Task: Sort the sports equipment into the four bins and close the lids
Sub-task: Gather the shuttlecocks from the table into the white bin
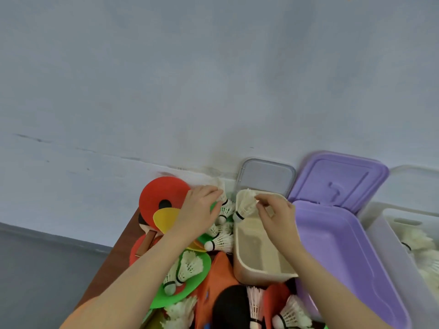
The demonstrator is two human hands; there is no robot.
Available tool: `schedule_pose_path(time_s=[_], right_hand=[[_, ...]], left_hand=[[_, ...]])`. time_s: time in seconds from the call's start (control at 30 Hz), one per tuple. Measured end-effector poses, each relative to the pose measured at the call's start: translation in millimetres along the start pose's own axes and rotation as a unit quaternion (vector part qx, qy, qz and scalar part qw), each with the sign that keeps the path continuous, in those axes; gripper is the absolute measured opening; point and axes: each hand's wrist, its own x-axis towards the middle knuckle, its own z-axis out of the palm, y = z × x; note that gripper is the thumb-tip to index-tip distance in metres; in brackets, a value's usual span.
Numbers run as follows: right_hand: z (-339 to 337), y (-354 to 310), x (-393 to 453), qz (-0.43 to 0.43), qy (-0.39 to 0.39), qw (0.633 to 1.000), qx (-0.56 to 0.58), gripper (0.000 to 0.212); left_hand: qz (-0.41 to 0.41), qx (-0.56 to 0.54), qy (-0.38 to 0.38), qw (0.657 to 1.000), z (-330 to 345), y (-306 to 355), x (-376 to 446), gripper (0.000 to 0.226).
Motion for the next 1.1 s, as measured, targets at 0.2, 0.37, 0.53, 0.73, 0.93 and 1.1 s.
schedule_pose_path(time_s=[0.2,0.37,0.53,0.73,0.93,1.1], right_hand=[[-78,42,-39,0.048,0.061,0.997,0.000,0.019],[-155,93,-70,0.052,0.101,0.994,0.003,0.017],[-241,149,-101,0.055,0.124,0.990,-0.028,0.020],[-330,216,-134,0.076,0.150,0.981,-0.093,0.020],[-379,264,-158,0.122,0.165,0.963,-0.172,0.018],[-382,297,-171,0.124,0.090,0.955,-0.255,0.019]], left_hand=[[0.085,-0.077,0.037,0.993,27,83,8,0.024],[0.081,-0.109,0.035,0.990,72,177,12,0.026],[0.036,-0.164,0.009,0.986,128,274,9,0.037],[0.047,-0.204,0.004,0.978,187,380,16,0.034],[0.059,-0.215,-0.022,0.975,234,444,20,0.035],[0.044,-0.139,-0.159,0.976,257,457,19,0.038]])
